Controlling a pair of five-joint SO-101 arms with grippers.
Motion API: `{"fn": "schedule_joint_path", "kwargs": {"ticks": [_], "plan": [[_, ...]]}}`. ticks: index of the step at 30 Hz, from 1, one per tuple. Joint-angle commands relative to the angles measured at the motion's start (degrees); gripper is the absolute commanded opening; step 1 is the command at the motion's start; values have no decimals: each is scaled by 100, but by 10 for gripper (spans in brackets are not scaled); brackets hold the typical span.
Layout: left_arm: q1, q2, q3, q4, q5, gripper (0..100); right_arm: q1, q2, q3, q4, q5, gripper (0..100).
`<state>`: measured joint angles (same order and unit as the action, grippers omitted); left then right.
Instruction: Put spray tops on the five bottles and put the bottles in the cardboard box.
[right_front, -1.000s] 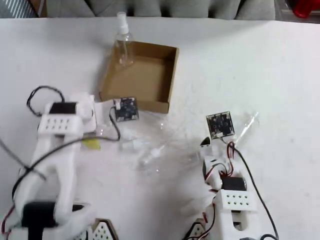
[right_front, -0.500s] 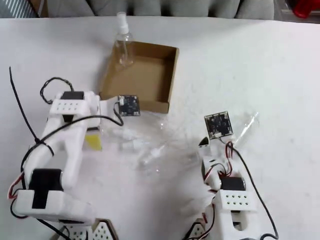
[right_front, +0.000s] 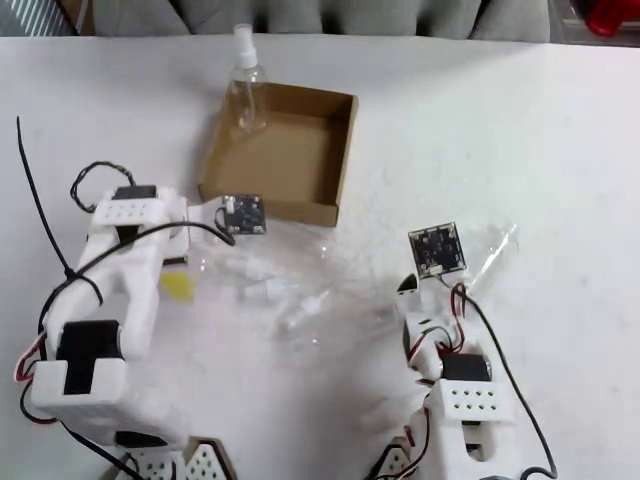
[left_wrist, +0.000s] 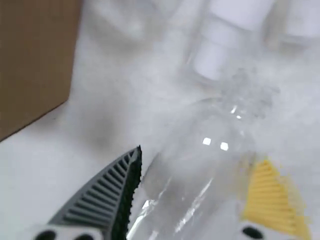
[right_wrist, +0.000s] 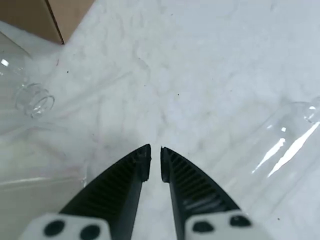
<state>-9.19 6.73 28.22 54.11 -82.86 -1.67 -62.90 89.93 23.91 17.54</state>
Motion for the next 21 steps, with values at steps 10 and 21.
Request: {"fn": "schedule_joint_path", "kwargs": {"ticks": [10, 21], "plan": [[-40, -101, -316, 1503, -35, 94, -40, -57, -62, -119, 79, 17], [-40, -119, -325, 2268, 615, 98, -31, -57, -62, -119, 79, 17]]}}
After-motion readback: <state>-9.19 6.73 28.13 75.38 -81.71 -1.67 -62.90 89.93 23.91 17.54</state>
